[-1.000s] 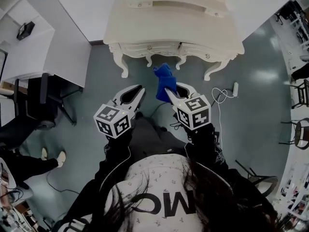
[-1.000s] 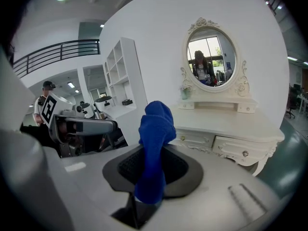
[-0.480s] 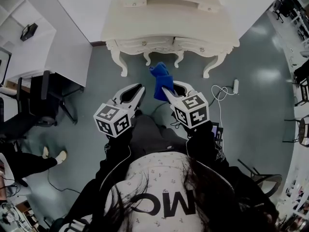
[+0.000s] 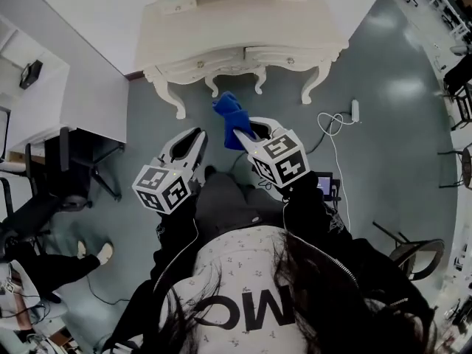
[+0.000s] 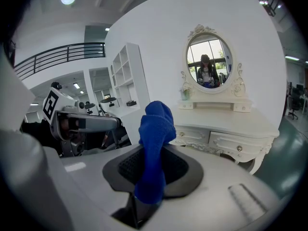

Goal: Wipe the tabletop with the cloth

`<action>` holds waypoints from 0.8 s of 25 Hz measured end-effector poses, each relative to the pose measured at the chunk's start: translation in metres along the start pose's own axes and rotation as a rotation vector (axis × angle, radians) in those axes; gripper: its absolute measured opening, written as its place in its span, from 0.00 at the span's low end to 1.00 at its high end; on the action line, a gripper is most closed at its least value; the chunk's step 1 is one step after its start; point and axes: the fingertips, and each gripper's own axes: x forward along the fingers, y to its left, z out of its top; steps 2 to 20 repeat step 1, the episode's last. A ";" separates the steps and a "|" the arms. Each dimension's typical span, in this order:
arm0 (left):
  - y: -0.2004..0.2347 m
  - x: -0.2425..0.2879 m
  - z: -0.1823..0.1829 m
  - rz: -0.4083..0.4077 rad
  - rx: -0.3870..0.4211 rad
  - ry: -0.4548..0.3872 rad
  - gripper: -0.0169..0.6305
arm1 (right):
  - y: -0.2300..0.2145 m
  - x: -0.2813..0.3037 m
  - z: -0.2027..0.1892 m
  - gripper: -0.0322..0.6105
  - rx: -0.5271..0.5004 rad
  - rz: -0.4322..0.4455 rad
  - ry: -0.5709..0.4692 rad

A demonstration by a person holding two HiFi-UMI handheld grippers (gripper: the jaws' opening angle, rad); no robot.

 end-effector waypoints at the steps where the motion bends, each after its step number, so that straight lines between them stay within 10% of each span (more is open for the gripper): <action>1: 0.000 0.000 0.001 0.007 -0.002 -0.005 0.10 | -0.001 0.001 0.000 0.19 -0.005 0.005 0.002; 20: 0.000 0.000 0.001 0.007 -0.002 -0.005 0.10 | -0.001 0.001 0.000 0.19 -0.005 0.005 0.002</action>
